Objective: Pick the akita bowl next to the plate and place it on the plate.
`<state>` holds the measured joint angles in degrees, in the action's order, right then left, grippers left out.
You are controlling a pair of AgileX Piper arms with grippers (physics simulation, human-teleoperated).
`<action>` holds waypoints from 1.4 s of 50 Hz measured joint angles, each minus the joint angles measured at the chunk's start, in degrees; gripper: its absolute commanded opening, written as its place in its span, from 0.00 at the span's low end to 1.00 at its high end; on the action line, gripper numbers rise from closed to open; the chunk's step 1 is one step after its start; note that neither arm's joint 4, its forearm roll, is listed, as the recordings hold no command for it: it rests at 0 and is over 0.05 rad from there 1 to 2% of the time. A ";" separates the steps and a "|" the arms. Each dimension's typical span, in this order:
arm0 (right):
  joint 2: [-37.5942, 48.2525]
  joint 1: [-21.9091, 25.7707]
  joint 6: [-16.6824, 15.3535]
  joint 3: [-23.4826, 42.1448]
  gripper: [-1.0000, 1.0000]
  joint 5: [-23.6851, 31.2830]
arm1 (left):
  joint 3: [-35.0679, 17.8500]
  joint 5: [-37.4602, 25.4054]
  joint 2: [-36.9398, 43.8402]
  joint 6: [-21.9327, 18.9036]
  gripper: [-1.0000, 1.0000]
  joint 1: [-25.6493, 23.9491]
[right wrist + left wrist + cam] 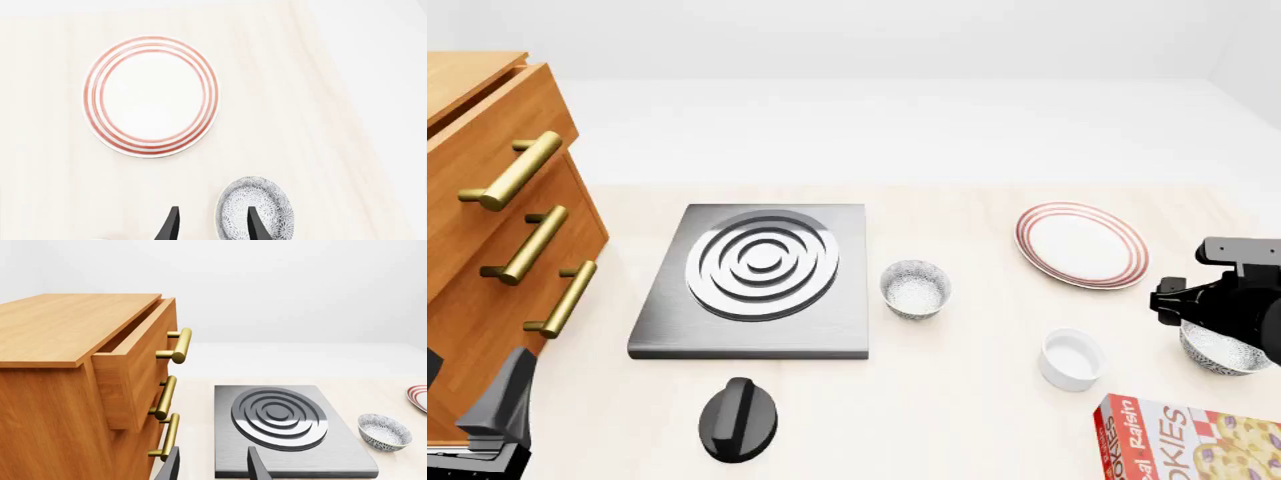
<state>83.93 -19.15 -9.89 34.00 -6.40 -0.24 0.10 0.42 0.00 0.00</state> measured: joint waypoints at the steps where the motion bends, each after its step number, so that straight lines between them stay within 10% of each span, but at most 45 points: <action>1: 0.23 -0.12 -0.02 -0.01 1.00 -0.07 | 0.00 0.00 0.00 0.00 1.00 0.00; 70: 12.02 -0.61 -0.09 -1.96 1.00 -9.02 | 0.00 0.00 0.00 0.00 1.00 0.00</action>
<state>95.95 -19.75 -9.97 32.04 -15.42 -0.24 0.10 0.42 0.00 0.00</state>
